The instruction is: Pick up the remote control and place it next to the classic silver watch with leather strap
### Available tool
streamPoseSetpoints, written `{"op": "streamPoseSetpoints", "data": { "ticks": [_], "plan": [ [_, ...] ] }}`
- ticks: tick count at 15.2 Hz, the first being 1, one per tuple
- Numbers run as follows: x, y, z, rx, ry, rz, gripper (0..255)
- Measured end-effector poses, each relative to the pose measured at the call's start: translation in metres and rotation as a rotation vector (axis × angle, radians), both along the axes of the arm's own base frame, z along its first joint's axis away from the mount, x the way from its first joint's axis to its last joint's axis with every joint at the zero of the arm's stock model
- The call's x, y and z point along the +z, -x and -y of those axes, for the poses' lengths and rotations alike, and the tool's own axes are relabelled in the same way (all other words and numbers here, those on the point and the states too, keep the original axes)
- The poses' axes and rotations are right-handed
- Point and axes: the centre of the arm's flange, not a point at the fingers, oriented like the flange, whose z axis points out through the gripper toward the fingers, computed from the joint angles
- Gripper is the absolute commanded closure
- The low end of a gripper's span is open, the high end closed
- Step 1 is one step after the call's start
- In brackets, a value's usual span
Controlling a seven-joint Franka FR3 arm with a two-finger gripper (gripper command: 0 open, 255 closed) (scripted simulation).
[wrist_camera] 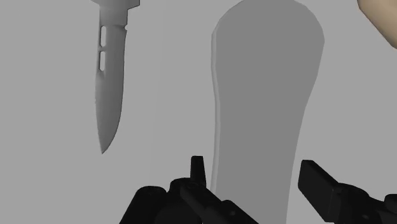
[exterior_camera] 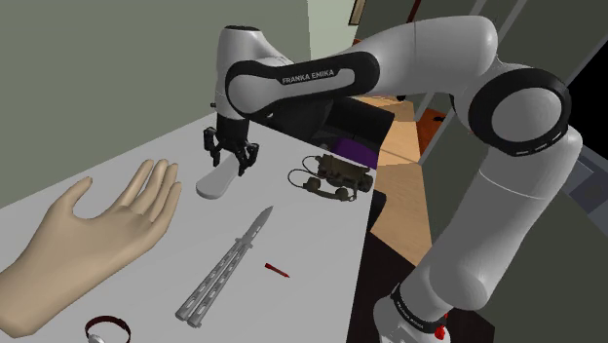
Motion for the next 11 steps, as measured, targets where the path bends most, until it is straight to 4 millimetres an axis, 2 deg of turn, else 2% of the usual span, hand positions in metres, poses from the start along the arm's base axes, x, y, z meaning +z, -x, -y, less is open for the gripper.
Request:
{"op": "streamPoseSetpoints", "data": {
  "ticks": [11],
  "plan": [
    [0.004, 0.11, -0.092, 0.0, 0.0, 0.0, 255]
  ]
}}
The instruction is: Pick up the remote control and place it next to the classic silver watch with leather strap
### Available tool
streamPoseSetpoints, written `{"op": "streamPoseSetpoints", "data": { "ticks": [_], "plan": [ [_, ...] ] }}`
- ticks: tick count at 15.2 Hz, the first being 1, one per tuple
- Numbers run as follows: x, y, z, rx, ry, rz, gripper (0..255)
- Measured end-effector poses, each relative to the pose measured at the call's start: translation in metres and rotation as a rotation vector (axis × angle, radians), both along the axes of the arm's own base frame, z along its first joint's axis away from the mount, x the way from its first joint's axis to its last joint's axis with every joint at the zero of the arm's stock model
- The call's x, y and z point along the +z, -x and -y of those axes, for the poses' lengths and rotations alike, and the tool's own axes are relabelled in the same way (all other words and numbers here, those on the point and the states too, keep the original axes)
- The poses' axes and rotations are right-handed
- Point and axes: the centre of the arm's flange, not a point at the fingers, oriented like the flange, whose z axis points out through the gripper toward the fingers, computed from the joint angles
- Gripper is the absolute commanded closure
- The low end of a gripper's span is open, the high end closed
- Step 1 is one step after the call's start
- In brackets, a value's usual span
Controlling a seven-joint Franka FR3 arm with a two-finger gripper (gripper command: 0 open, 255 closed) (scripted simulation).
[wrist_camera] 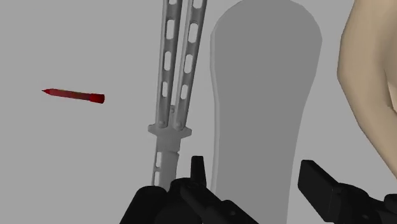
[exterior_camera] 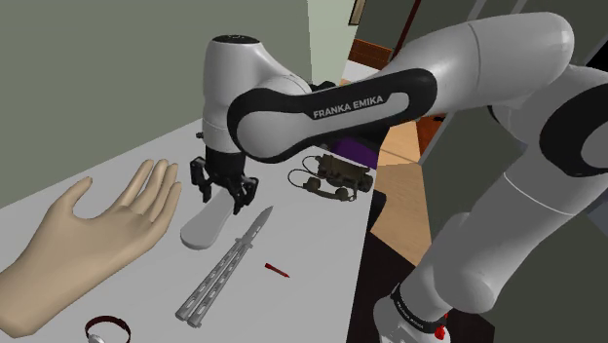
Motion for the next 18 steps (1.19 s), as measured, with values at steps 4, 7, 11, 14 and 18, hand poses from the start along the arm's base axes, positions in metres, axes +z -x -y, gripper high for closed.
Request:
{"op": "streamPoseSetpoints", "data": {
  "ticks": [4, 7, 11, 14, 18],
  "plan": [
    [0.001, 0.041, -0.034, 0.001, 0.0, 0.0, 255],
    [0.001, 0.072, -0.06, 0.0, 0.0, 0.0, 255],
    [0.001, 0.113, -0.09, 0.001, 0.0, 0.0, 255],
    [-0.002, 0.145, -0.112, 0.0, 0.0, 0.0, 255],
    [-0.001, 0.187, -0.149, 0.001, 0.0, 0.0, 255]
  ]
}}
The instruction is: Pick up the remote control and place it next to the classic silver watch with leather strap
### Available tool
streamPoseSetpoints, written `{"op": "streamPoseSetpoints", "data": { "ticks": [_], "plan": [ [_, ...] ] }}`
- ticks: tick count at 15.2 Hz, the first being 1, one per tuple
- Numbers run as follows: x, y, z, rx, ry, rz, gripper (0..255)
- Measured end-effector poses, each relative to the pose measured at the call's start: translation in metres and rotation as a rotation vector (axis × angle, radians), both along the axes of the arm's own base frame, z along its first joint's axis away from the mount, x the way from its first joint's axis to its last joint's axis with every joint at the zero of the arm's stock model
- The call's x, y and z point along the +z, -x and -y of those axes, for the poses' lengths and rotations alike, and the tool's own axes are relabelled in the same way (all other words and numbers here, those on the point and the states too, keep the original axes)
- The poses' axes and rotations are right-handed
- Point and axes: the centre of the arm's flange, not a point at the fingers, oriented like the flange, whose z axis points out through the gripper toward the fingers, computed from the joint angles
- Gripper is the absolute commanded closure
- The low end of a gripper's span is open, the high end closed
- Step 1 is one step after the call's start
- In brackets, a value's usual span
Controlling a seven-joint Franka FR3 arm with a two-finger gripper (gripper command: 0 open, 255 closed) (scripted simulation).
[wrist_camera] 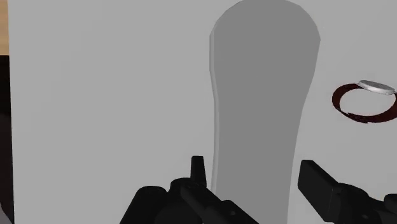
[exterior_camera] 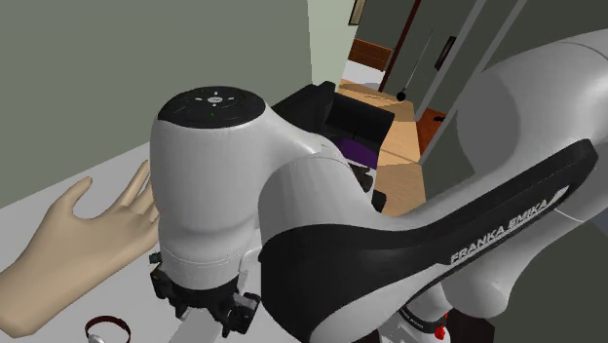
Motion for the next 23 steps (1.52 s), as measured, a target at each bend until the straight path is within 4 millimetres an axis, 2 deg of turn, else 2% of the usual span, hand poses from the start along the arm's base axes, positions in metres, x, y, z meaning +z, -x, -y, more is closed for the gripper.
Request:
{"op": "streamPoseSetpoints", "data": {
  "ticks": [4, 6, 21, 23],
  "plan": [
    [0.001, 0.036, -0.032, -0.001, 0.0, -0.001, 255],
    [-0.005, 0.044, -0.037, -0.001, 0.0, 0.0, 255],
    [-0.085, 0.044, -0.038, -0.002, 0.0, -0.001, 255],
    [-0.09, 0.046, -0.038, -0.002, 0.0, -0.001, 255]
  ]
}}
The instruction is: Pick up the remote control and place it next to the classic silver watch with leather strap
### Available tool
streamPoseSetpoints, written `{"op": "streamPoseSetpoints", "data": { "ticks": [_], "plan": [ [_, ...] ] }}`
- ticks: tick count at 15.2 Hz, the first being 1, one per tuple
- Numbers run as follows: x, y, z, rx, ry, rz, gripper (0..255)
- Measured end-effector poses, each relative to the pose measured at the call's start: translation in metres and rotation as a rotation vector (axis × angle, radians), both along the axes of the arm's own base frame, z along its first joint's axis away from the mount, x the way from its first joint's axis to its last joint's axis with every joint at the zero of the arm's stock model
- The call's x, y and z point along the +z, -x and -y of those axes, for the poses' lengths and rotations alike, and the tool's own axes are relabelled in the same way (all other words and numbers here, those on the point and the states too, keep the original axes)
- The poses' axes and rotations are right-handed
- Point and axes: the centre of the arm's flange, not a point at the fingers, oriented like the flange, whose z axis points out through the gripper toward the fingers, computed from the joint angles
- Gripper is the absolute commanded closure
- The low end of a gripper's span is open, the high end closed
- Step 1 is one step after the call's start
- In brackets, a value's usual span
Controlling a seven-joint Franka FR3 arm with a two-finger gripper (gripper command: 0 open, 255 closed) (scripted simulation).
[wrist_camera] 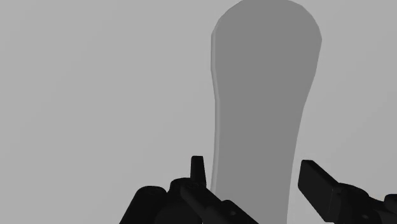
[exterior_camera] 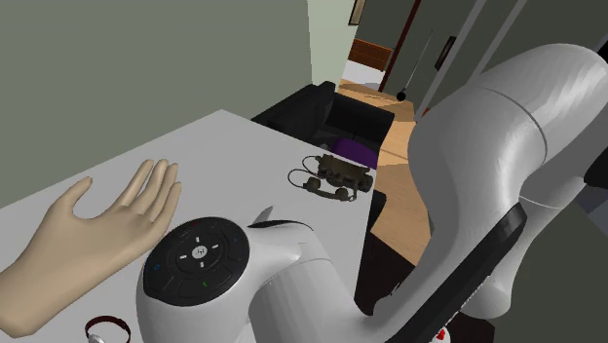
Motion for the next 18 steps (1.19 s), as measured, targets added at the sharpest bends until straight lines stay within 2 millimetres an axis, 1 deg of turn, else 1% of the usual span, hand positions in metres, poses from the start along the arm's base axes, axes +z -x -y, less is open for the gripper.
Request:
{"op": "streamPoseSetpoints", "data": {
  "ticks": [5, 6, 12, 14, 16, 18],
  "plan": [
    [-0.001, 0.0, 0.0, 0.0, 0.0, 0.0, 255],
    [-0.002, 0.0, 0.0, 0.0, 0.0, 0.0, 0],
    [-0.001, 0.0, 0.0, 0.0, -0.001, 0.0, 0],
    [0.012, 0.001, -0.001, 0.0, -0.001, 0.002, 0],
    [0.038, 0.001, -0.001, 0.0, -0.001, 0.003, 0],
    [0.046, 0.001, 0.0, 0.0, -0.001, 0.002, 0]
  ]
}}
